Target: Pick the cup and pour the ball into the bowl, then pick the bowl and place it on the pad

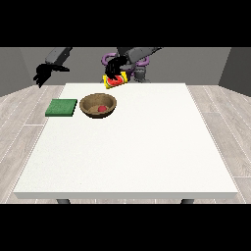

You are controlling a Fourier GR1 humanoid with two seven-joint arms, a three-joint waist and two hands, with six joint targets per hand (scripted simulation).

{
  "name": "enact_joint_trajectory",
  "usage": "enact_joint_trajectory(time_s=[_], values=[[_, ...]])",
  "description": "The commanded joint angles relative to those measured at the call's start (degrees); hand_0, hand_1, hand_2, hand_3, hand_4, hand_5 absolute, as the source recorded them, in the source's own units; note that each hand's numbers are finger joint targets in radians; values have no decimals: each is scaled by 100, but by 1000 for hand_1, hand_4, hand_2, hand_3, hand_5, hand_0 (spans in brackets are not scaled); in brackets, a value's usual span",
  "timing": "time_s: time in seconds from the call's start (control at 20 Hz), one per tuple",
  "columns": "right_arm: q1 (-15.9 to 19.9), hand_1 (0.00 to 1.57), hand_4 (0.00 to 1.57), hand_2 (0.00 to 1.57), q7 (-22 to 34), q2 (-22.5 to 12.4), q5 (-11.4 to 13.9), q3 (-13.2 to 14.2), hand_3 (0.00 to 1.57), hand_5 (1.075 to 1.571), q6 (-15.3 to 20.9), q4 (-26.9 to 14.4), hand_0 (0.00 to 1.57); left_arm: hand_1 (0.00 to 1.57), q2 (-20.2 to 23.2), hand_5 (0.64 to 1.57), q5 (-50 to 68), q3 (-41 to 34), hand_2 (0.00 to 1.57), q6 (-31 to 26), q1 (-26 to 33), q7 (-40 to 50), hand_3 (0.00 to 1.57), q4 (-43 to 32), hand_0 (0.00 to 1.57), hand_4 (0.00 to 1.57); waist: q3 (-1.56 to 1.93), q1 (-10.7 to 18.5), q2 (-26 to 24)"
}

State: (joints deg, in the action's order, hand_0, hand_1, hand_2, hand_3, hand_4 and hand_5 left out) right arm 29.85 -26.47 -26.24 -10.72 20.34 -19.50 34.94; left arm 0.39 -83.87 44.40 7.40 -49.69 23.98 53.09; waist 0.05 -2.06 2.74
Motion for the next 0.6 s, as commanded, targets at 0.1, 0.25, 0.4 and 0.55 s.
enact_joint_trajectory(time_s=[0.1, 0.25, 0.4, 0.55], values=[[9, 0, 0, 0, 136, -74, -12, 3, 200, 1515, -49, -150, 0, 1556, 17, 1451, -559, 163, 1571, -855, -625, -357, 1571, -44, 1556, 1198, -2, 107, -202], [-29, 0, 0, 0, 62, -138, -36, 28, 172, 1516, -50, -85, 0, 1557, 74, 1467, -699, -173, 1571, -961, -771, -507, 1571, -47, 1557, 1191, -3, 59, -133], [-163, 0, 0, 0, -77, -31, 1, -37, 276, 1517, 1, -6, 0, 1501, 96, 1455, -911, -268, 1571, -754, -512, -712, 1571, 65, 1501, 1209, -4, 112, -68], [30, 0, 429, 0, 330, 300, -148, -104, 0, 1555, -175, -166, 0, 1516, -32, 1462, -939, -254, 1571, -890, -593, -542, 1571, 124, 1516, 1201, -4, 121, -1]])
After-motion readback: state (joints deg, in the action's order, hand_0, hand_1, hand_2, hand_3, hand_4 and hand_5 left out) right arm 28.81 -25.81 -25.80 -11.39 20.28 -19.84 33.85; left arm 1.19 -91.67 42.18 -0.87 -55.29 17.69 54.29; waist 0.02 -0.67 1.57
